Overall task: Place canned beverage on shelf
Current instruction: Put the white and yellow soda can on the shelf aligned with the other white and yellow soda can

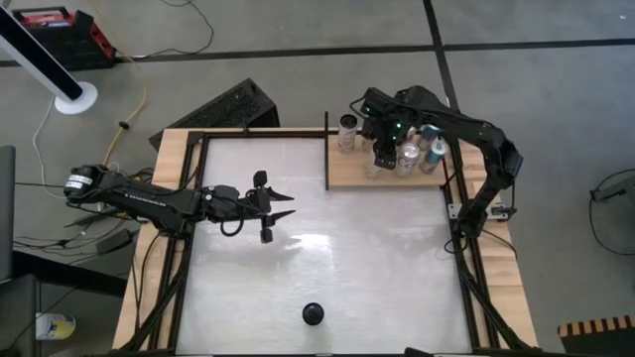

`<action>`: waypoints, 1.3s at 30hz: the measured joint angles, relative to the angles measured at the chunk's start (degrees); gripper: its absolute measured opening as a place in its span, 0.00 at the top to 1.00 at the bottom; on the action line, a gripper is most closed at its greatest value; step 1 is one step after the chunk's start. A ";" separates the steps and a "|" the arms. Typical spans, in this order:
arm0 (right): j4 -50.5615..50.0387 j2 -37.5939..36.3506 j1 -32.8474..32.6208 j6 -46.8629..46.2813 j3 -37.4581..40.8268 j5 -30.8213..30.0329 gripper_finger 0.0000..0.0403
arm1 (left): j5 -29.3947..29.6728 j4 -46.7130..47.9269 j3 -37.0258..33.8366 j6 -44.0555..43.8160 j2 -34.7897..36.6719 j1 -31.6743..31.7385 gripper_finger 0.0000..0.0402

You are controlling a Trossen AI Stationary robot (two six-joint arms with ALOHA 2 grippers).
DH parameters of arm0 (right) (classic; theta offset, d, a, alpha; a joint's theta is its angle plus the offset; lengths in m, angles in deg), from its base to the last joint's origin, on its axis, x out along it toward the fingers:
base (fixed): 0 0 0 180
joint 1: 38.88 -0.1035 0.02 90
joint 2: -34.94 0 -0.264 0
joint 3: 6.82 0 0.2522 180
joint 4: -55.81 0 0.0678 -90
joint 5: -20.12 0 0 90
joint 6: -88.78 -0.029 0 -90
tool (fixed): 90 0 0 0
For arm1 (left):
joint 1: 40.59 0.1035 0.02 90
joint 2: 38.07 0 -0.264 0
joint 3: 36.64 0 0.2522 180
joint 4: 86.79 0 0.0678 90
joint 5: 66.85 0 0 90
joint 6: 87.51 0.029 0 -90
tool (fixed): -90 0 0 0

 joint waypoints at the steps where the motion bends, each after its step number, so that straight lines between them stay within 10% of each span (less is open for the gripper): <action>1: -0.02 0.01 0.03 -0.01 0.00 0.00 0.31 | 0.00 0.00 0.00 0.00 0.00 0.01 0.65; 39: 0.00 0.01 0.00 -0.85 0.02 -1.42 0.31 | -0.09 -0.02 0.00 -0.50 0.00 0.01 0.65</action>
